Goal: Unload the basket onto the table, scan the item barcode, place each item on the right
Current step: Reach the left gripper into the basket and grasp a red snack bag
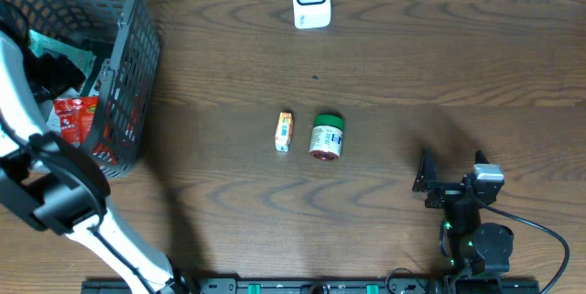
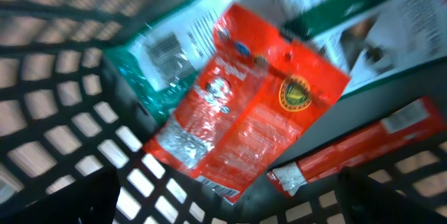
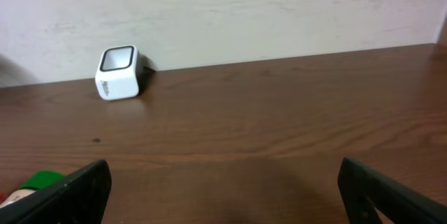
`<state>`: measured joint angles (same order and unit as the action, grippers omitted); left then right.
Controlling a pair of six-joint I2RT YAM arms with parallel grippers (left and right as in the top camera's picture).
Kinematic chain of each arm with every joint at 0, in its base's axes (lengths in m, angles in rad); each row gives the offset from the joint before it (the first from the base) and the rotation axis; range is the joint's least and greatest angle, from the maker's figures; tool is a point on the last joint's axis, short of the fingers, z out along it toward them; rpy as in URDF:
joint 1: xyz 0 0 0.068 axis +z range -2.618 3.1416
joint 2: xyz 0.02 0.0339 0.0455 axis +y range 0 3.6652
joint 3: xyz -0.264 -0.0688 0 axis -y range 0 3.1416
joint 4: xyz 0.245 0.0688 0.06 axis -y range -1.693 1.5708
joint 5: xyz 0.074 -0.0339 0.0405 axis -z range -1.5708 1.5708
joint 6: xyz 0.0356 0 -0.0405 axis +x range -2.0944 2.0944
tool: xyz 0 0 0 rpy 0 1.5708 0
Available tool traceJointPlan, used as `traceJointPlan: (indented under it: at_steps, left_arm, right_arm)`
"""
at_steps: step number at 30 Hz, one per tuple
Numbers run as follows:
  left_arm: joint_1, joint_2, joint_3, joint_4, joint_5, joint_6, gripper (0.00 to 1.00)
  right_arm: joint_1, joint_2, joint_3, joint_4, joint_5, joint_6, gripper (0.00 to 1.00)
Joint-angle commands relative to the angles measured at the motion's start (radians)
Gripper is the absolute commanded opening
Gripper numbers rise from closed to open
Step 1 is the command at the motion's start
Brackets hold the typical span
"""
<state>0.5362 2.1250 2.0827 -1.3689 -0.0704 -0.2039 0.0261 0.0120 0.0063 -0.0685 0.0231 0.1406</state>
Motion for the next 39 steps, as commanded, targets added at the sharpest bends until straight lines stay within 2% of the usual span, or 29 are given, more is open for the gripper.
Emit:
traceJointPlan:
  at_steps: [1, 9, 20, 22, 23, 24, 27, 28, 33, 39]
  left_arm:
    - [0.001, 0.06, -0.002, -0.017, 0.036, 0.032, 0.98]
    - [-0.008, 0.114, -0.056, -0.006, 0.034, 0.031, 0.98]
    - [-0.012, 0.114, -0.294, 0.179, 0.033, 0.016, 0.97]
    - [-0.012, 0.114, -0.298, 0.179, 0.033, 0.016, 0.84]
    - [-0.012, 0.112, -0.297, 0.176, 0.034, 0.014, 0.64]
    - [-0.012, 0.112, -0.297, 0.174, 0.034, 0.008, 0.61]
    - [-0.012, 0.094, -0.286, 0.162, 0.057, 0.005, 0.38]
    - [-0.011, 0.079, -0.268, 0.149, 0.065, 0.004, 0.35]
    - [-0.011, -0.053, -0.184, 0.109, 0.072, 0.0, 0.35]
    - [-0.011, -0.336, -0.173, 0.178, 0.074, -0.039, 0.35]
  right_arm:
    - [-0.006, -0.004, -0.001, -0.003, 0.009, -0.007, 0.99]
    - [-0.006, -0.004, -0.001, -0.003, 0.009, -0.007, 0.99]
    - [-0.006, -0.004, -0.001, -0.003, 0.009, -0.007, 0.99]
    - [-0.006, -0.004, -0.001, -0.003, 0.009, -0.007, 0.99]
    - [-0.006, -0.004, -0.001, -0.003, 0.009, -0.007, 0.99]
    - [-0.006, -0.004, -0.001, -0.003, 0.009, -0.007, 0.99]
    - [-0.006, -0.004, -0.001, -0.003, 0.009, -0.007, 0.99]
    - [-0.006, -0.004, -0.001, -0.003, 0.009, -0.007, 0.99]
    - [-0.006, -0.004, -0.001, -0.003, 0.009, -0.007, 0.99]
    - [-0.006, -0.004, -0.001, -0.003, 0.009, -0.007, 0.99]
